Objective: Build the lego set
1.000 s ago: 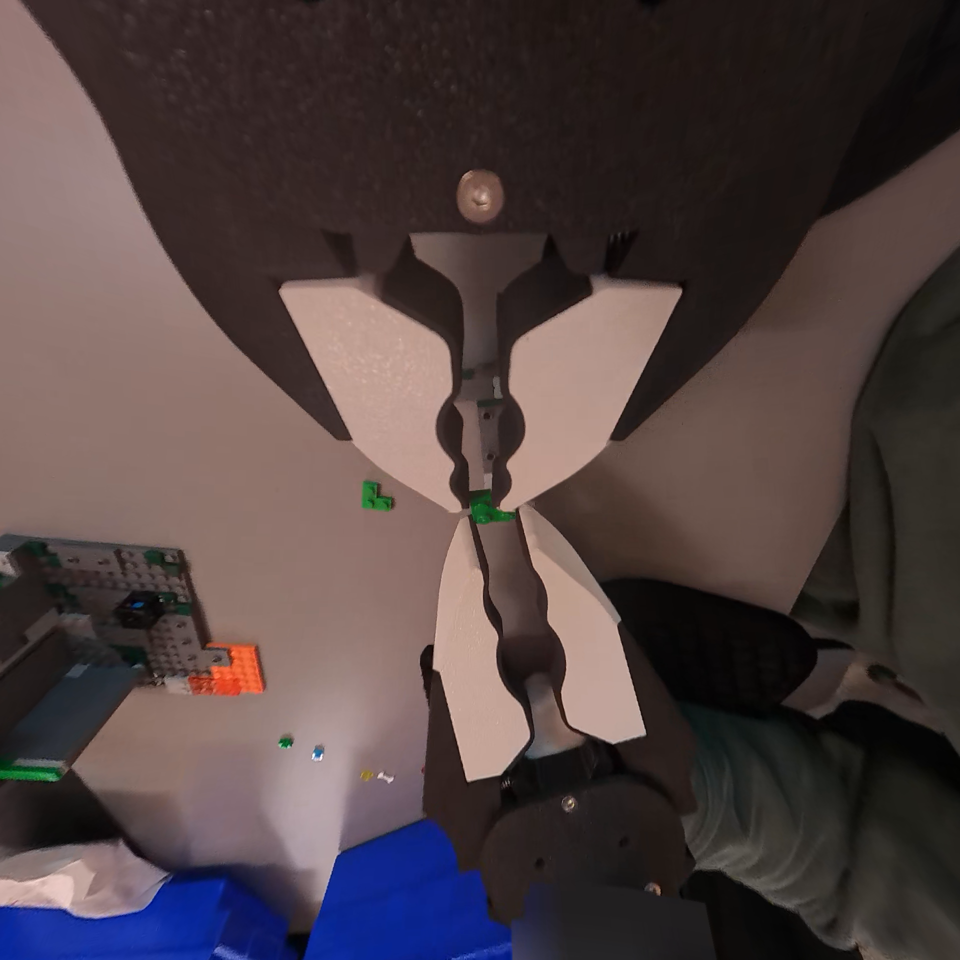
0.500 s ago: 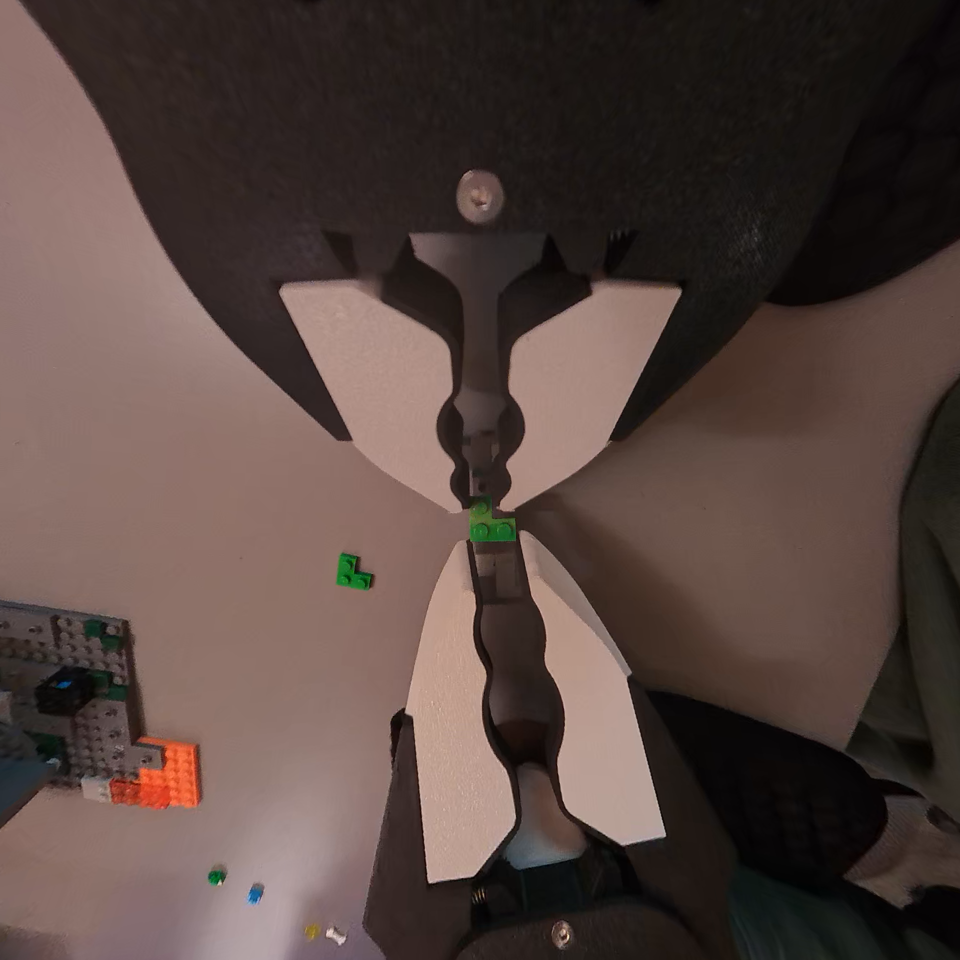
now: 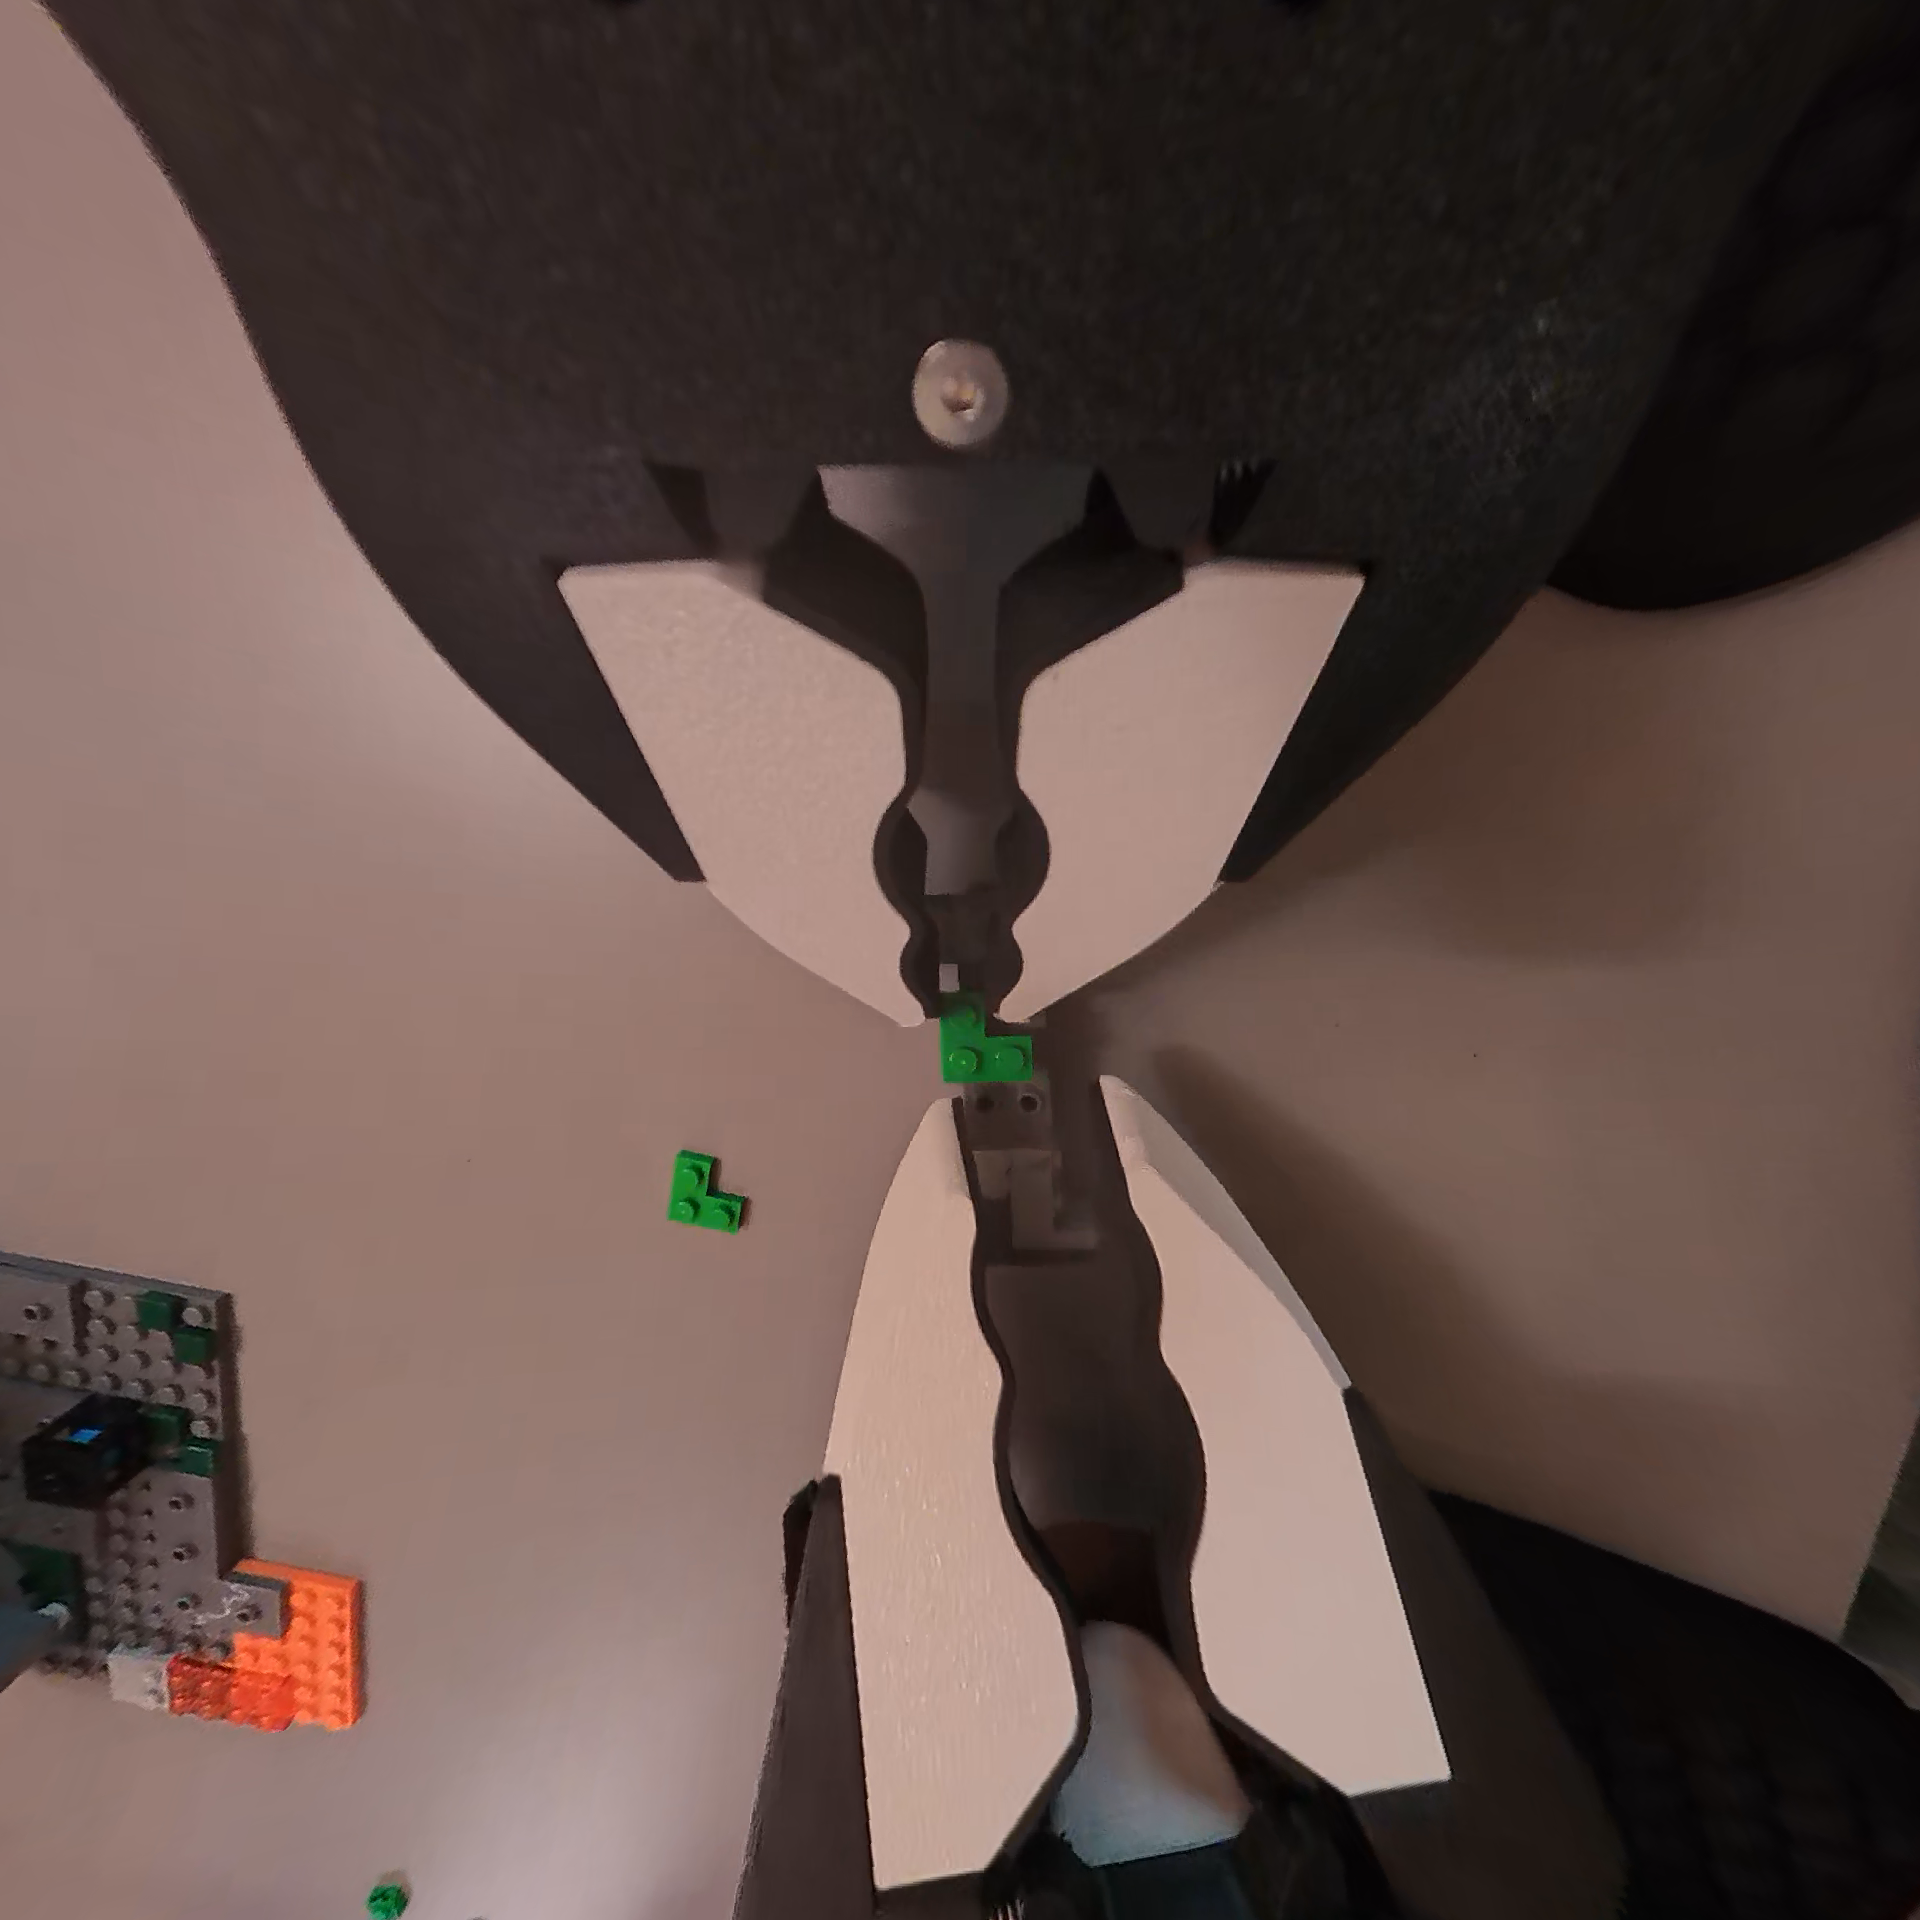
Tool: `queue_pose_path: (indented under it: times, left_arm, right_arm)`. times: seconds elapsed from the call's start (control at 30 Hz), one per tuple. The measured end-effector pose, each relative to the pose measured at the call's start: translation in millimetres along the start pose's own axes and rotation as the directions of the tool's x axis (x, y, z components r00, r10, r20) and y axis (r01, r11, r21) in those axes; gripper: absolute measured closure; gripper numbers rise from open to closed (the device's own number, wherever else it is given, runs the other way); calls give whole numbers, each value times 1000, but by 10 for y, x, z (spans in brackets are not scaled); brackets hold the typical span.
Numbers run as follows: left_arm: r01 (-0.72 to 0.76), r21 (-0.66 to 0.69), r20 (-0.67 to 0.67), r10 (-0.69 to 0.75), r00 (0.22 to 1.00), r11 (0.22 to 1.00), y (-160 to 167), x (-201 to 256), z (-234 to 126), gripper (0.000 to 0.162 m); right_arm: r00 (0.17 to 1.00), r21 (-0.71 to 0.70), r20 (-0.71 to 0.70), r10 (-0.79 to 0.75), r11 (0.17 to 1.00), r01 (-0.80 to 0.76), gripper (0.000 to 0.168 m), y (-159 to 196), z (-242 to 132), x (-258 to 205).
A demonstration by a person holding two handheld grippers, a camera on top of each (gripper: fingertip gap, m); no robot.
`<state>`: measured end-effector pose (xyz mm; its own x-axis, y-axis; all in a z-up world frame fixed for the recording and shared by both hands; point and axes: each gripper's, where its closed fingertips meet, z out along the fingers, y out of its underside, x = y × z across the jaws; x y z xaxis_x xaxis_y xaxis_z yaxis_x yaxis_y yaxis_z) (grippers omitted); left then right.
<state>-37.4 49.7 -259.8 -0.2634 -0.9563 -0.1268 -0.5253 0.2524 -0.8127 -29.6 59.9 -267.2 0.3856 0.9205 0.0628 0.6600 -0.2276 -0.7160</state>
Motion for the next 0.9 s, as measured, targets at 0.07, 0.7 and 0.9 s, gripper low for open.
queue_pose_path:
  times: [0.07, 0.7, 0.9]
  left_arm:
    - [-1, -4, 5, 1, 1000, 1000, 4, -6, 10, 139]
    - [8, -11, 11, -8, 1000, 1000, 5, -22, 88, 145]
    - [7, -11, 9, -7, 1000, 1000, 4, -22, 87, 146]
  right_arm:
    - [1000, -16, -1, -3, 1000, 3, 161, 3, -1, -4]
    - [1000, -51, 14, -11, 999, 12, 161, 12, 12, -26]
    - [1000, -48, 19, -9, 999, 10, 161, 9, 12, -31]
